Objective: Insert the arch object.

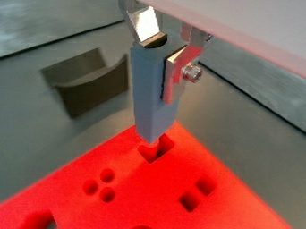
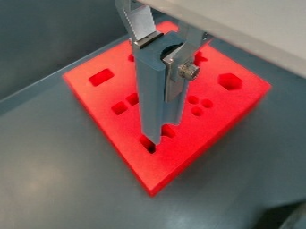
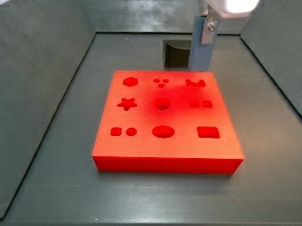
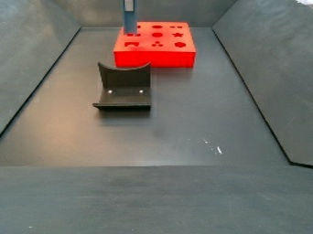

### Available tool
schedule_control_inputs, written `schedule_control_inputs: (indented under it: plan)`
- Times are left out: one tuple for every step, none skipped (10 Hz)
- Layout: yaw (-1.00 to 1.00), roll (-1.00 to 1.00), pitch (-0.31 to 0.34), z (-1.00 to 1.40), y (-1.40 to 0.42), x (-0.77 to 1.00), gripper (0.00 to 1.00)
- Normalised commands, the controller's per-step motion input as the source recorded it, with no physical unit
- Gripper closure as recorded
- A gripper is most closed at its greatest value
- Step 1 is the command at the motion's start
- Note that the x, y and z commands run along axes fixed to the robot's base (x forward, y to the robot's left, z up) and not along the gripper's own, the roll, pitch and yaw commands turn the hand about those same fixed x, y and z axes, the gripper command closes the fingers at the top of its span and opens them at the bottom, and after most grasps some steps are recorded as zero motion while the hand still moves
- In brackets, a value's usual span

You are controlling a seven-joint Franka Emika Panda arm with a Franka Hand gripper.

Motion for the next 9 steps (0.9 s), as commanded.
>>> schedule_control_inputs:
  plan:
    - [-0.83,0.00,0.000,-0.02,-0.04,0.22,1.00]
    - [-0.69,0.00,0.000,-0.07,-0.08,0.36,1.00]
    - [-0.21,0.00,0.063,0.00,0.00,0.23,1.00]
    - [0.00,0.00,0.000,-0.04,0.00,0.00,1.00]
    - [0.08,0.01,0.000,-0.15,-0.01,-0.06,1.00]
    - [0.25,0.04,0.000,-0.19,-0.13,-0.09,1.00]
    - [0.31,0.02,0.013,-0.17,-0.13,-0.01,1.00]
    - [0.34,0.00,0.001,-0.18,-0.10,0.00,1.00]
    - [0.38,0.02,0.000,-0.17,-0.05,0.00,1.00]
